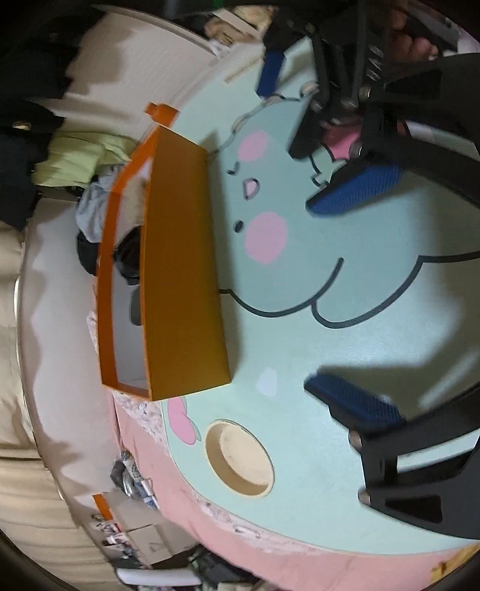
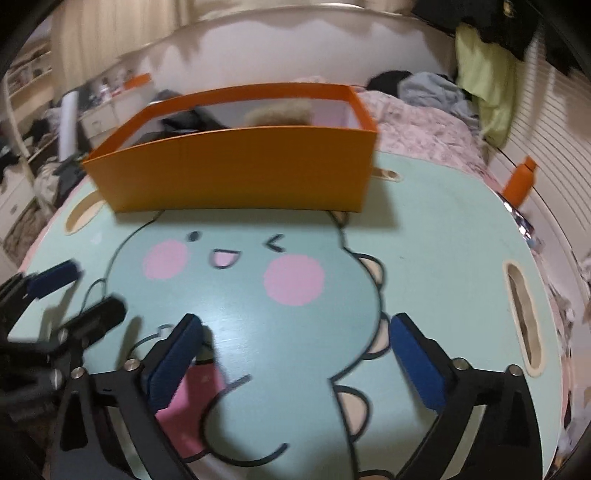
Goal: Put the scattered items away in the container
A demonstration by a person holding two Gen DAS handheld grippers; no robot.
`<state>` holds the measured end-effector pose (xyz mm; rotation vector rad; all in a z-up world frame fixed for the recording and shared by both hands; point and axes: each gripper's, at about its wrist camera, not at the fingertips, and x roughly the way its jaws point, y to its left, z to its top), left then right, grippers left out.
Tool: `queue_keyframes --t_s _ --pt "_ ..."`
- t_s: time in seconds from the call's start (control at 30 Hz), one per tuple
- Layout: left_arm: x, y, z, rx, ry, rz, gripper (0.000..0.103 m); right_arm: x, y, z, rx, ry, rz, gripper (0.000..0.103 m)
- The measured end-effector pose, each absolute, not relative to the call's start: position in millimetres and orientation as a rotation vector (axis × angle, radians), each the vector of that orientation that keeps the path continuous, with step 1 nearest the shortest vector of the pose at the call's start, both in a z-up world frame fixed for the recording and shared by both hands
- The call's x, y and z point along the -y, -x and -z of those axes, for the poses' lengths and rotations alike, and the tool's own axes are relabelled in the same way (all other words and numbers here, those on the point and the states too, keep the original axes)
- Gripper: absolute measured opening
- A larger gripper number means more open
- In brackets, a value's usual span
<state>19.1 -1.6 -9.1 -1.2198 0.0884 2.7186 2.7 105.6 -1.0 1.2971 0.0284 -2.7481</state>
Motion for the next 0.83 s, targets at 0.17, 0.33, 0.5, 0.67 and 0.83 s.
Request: queue_keyframes --t_s 0.17,0.33,0.5,0.67,0.83 --pt "-2.5 -21.0 10.4 -0.147 1.235 -2.724 0.103 -110.5 -1.7 1.7 -0.013 -1.298 2.770 0.103" --pt "-1.4 -22.0 8.7 -0.146 1.231 -2.727 0.103 -110.4 -1.9 1.9 -0.013 -1.298 2.770 0.103" --pt "-3.5 -20.5 8.5 -0.145 1.232 -2.727 0.103 -110.2 -2.0 2.1 -0.014 -1.298 2.770 0.103" --pt "-5.0 -20.7 8.3 -0.146 1.231 -2.730 0.103 -109.9 -2.3 1.9 -0.014 -1.298 2.771 0.103" --pt "-4.0 -21.4 10.2 -0.145 1.228 -2.731 0.103 -109.4 -2.4 2.1 -0.015 -1.297 2.771 0.103"
